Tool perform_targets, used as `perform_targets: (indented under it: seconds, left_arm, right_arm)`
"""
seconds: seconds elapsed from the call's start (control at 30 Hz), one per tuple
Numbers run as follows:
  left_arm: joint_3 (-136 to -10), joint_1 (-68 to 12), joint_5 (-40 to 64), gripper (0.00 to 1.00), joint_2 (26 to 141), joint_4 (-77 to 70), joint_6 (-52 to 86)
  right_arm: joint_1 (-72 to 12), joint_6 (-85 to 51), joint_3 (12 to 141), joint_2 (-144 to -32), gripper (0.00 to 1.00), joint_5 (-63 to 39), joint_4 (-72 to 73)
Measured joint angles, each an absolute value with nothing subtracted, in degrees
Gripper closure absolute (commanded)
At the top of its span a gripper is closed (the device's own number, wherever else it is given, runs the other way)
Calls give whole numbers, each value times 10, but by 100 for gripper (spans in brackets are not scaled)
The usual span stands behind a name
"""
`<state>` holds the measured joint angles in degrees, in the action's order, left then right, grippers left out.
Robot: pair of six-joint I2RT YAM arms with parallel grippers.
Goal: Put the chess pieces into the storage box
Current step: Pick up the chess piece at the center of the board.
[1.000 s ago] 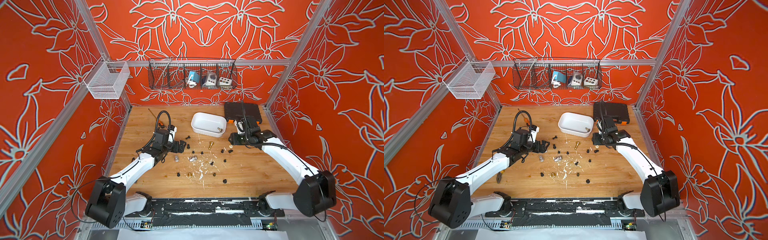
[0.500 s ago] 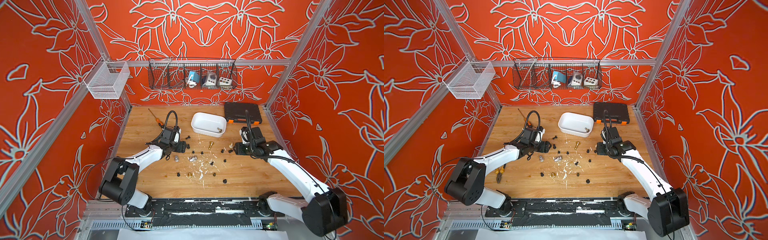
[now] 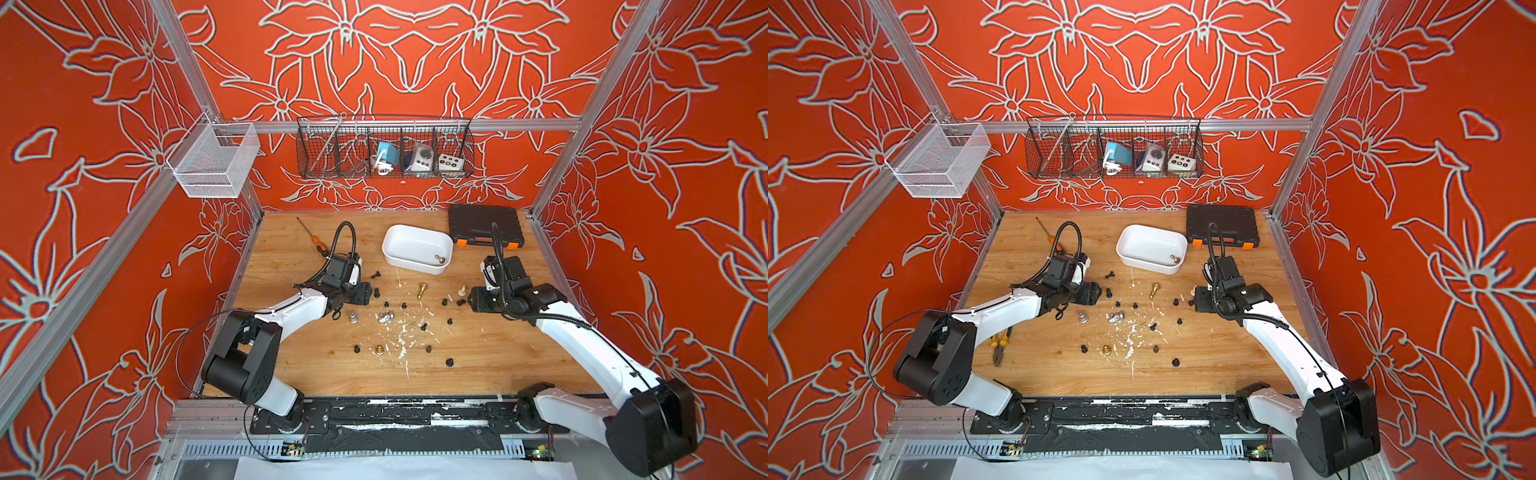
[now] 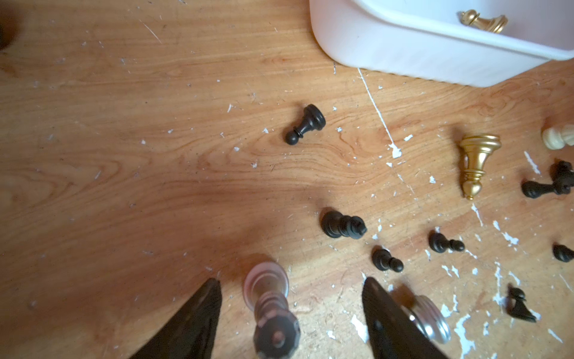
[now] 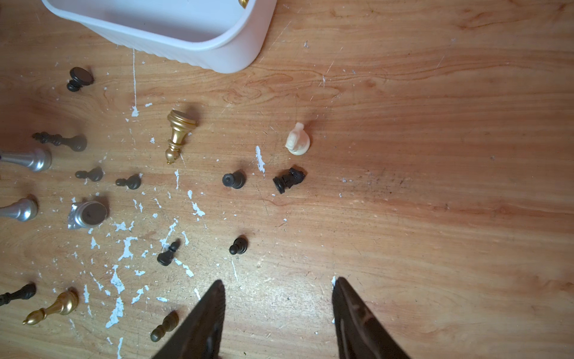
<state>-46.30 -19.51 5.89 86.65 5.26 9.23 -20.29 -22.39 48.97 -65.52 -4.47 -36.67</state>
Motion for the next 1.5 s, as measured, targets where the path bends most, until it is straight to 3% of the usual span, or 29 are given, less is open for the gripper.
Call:
perform_targets:
  seconds: [0.73,1.5]
  left_arm:
    - [-450,-195,61,58,865,42,91]
    - [-448,-195,54,75,865,37,85]
  right_arm:
    - [-203,-233,473,-655,42,-45,-366]
    - [-203,-235,471,-655,42,-45,-367]
